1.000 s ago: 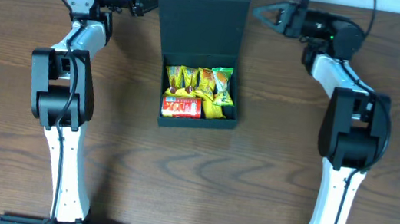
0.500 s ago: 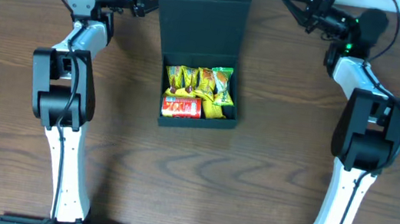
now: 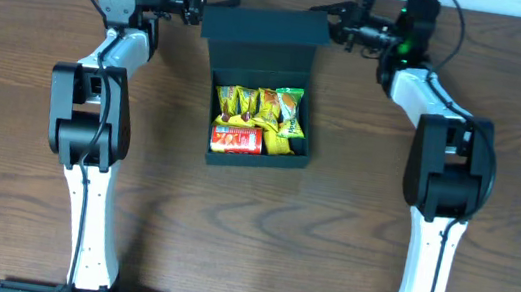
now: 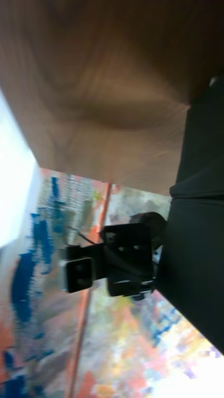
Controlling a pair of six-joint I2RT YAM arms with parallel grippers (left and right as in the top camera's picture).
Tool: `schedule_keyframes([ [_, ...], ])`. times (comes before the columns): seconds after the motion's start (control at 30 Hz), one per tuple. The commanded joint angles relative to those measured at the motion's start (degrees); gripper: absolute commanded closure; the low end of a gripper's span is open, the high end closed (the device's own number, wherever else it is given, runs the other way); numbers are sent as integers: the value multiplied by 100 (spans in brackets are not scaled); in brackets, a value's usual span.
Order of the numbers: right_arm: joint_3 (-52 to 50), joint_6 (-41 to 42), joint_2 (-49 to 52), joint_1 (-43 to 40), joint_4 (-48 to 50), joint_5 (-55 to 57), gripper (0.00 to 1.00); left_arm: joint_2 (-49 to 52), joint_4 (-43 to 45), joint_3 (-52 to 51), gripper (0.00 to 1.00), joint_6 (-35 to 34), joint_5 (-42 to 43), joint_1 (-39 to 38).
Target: Pack container
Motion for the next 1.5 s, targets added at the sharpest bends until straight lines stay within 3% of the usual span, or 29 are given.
schedule_keyframes([
  [0.0,13,-229,24,63,24,-354,98,-50,107,61,94,-271,76,-15],
  [0.4,13,-203,24,332,127,-1849,98,-50,103,61,94,-234,79,35],
  [0.63,13,-142,24,278,407,-1419,98,-50,-2,61,94,94,37,299],
  [0.83,13,-688,24,94,142,74,98,-50,-1307,61,94,1635,74,645],
  [0.87,13,-732,24,81,-271,697,98,-50,-1908,61,94,2398,48,741],
  [1.03,13,-1589,24,133,-2072,2159,98,-50,-4109,61,86,4540,-463,944],
  [1.17,13,-2485,24,238,-2933,2583,98,-50,-5895,61,94,5840,-1178,1008],
  [1.47,13,-3895,24,286,-4317,3263,98,-52,-8417,63,94,7635,-2446,894],
])
